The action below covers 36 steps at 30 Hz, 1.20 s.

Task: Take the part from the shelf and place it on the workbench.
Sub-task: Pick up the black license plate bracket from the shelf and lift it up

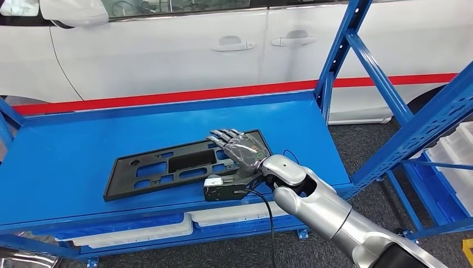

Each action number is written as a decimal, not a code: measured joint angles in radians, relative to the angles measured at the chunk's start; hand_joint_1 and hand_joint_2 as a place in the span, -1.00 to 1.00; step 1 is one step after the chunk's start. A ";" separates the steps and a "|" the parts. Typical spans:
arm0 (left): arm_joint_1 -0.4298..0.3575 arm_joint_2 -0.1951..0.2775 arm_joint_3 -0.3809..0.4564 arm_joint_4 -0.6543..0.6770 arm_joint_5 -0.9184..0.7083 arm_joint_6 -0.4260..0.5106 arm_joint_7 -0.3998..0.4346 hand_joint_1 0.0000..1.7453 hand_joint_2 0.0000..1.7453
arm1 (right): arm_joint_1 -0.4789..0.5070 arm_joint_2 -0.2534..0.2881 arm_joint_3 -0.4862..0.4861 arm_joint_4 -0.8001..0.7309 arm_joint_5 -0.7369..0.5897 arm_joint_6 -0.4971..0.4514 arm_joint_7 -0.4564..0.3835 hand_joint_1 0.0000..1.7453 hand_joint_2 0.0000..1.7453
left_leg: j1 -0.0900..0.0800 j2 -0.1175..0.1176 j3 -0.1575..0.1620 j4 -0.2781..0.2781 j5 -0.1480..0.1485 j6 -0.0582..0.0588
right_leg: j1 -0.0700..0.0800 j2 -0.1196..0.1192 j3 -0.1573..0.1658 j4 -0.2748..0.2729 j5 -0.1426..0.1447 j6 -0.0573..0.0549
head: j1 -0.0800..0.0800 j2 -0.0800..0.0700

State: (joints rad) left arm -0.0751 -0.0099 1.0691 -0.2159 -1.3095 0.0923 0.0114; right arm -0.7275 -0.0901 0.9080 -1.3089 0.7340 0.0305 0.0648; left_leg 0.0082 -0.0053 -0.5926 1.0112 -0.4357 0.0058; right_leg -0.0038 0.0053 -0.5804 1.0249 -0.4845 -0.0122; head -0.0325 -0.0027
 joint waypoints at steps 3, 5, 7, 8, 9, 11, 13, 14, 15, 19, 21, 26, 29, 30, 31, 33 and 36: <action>-0.001 0.000 0.000 0.000 0.000 -0.001 -0.002 -1.00 -1.00 | 0.000 0.000 0.000 0.001 0.001 -0.002 -0.001 -1.00 1.00 | -0.005 -0.003 0.008 -0.002 -0.003 0.006 | 0.002 -0.001 0.003 0.012 0.001 -0.021 | 0.000 0.000; -0.002 -0.001 0.000 0.000 0.000 -0.003 -0.005 -1.00 -1.00 | 0.005 0.001 0.002 0.005 0.003 -0.002 -0.002 -1.00 1.00 | -0.012 -0.005 0.007 0.004 -0.009 0.009 | 0.000 -0.003 0.014 -0.001 -0.002 -0.036 | 0.000 0.000; -0.002 -0.001 0.000 0.000 0.000 -0.004 -0.007 -1.00 -1.00 | 0.013 0.002 0.005 0.010 0.004 -0.001 -0.002 -1.00 1.00 | -0.014 -0.004 0.007 0.006 -0.011 0.012 | -0.002 -0.004 0.018 -0.007 -0.004 -0.023 | 0.000 0.000; -0.002 -0.001 0.000 0.000 0.000 -0.004 -0.008 -1.00 -1.00 | 0.017 0.002 0.007 0.014 0.006 0.000 -0.003 -1.00 1.00 | -0.014 -0.004 0.007 0.007 -0.012 0.012 | -0.003 -0.004 0.019 -0.008 -0.005 -0.020 | 0.000 0.000; -0.002 -0.001 0.000 0.000 0.000 -0.004 -0.008 -1.00 -1.00 | 0.021 0.002 0.009 0.018 0.008 0.002 -0.004 -1.00 1.00 | -0.014 -0.004 0.007 0.007 -0.012 0.013 | -0.003 -0.004 0.019 -0.009 -0.004 -0.019 | 0.000 0.000; -0.002 -0.002 0.000 0.000 0.000 -0.004 -0.009 -1.00 -1.00 | 0.026 0.002 0.016 0.028 0.012 0.007 -0.007 -1.00 1.00 | -0.014 -0.005 0.007 0.007 -0.013 0.013 | -0.003 -0.004 0.020 -0.011 -0.004 -0.019 | 0.000 0.000; -0.002 -0.002 0.000 0.000 0.000 -0.004 -0.010 -1.00 -1.00 | 0.030 0.002 0.025 0.041 0.013 0.014 -0.010 -1.00 1.00 | -0.015 -0.005 0.007 0.007 -0.013 0.014 | -0.003 -0.004 0.020 -0.012 -0.004 -0.018 | 0.000 0.000; -0.002 -0.002 0.000 0.000 0.000 -0.004 -0.010 -1.00 -1.00 | 0.031 0.002 0.030 0.049 0.013 0.018 -0.011 -1.00 1.00 | -0.015 -0.005 0.007 0.007 -0.013 0.014 | -0.003 -0.004 0.020 -0.012 -0.003 -0.017 | 0.000 0.000; -0.002 -0.002 0.000 0.000 0.000 -0.004 -0.010 -1.00 -1.00 | 0.032 0.002 0.035 0.058 0.013 0.021 -0.012 -1.00 1.00 | -0.015 -0.004 0.007 0.007 -0.013 0.014 | -0.003 -0.004 0.020 -0.012 -0.003 -0.016 | 0.000 0.000; -0.002 -0.002 0.000 0.000 0.000 -0.004 -0.011 -1.00 -1.00 | 0.037 0.002 0.054 0.091 0.014 0.023 -0.013 -1.00 1.00 | -0.015 -0.004 0.007 0.007 -0.013 0.014 | -0.003 -0.004 0.020 -0.013 -0.003 -0.007 | 0.000 0.000; -0.002 -0.002 0.000 0.000 0.000 -0.005 -0.011 -1.00 -1.00 | 0.039 0.002 0.063 0.107 0.016 0.023 -0.013 -1.00 1.00 | -0.014 -0.004 0.007 0.007 -0.013 0.014 | -0.003 -0.005 0.020 -0.012 -0.004 -0.006 | 0.000 0.000; -0.002 -0.002 0.000 0.000 0.000 -0.006 -0.014 -1.00 -1.00 | 0.041 0.007 0.079 0.140 0.021 0.022 -0.013 -1.00 1.00 | -0.014 -0.003 0.008 0.007 -0.013 0.013 | -0.002 -0.004 0.019 -0.011 -0.004 -0.005 | 0.000 0.000; -0.002 -0.002 0.000 0.000 0.000 -0.010 -0.019 -1.00 -1.00 | 0.039 0.017 0.082 0.155 0.028 0.016 -0.010 -1.00 1.00 | -0.014 -0.003 0.010 0.005 -0.013 0.013 | -0.002 -0.004 0.021 -0.011 -0.004 -0.005 | 0.000 0.000; -0.002 -0.002 0.000 0.000 0.000 -0.011 -0.020 -1.00 -1.00 | 0.038 0.022 0.083 0.163 0.033 0.011 -0.009 -1.00 1.00 | -0.014 -0.003 0.012 0.005 -0.013 0.013 | -0.002 -0.004 0.021 -0.011 -0.004 -0.005 | 0.000 0.000; -0.002 -0.002 0.000 0.000 -0.001 -0.013 -0.021 -1.00 -1.00 | 0.036 0.029 0.084 0.171 0.039 0.004 -0.007 -1.00 1.00 | -0.014 -0.002 0.013 0.004 -0.013 0.013 | -0.002 -0.003 0.022 -0.011 -0.004 -0.005 | 0.000 0.000; -0.004 -0.002 0.000 0.000 -0.002 -0.016 -0.022 -1.00 -1.00 | 0.032 0.042 0.086 0.189 0.047 -0.008 -0.004 -1.00 1.00 | -0.014 0.000 0.015 0.004 -0.013 0.012 | -0.002 -0.001 0.023 -0.011 -0.004 -0.005 | 0.000 0.000; -0.006 -0.002 0.000 0.000 -0.003 -0.018 -0.022 -1.00 -1.00 | 0.029 0.054 0.086 0.204 0.051 -0.016 0.001 -1.00 1.00 | -0.014 0.001 0.017 0.003 -0.013 0.011 | -0.002 0.000 0.024 -0.011 -0.004 -0.005 | 0.000 0.000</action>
State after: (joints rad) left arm -0.0816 -0.0114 1.0693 -0.2159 -1.3129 0.0740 -0.0103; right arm -0.6981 -0.0358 0.9937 -1.1047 0.7850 0.0150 0.0654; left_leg -0.0054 -0.0041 -0.5758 1.0143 -0.4490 0.0163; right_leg -0.0058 0.0056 -0.5559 1.0136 -0.4883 -0.0170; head -0.0324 -0.0027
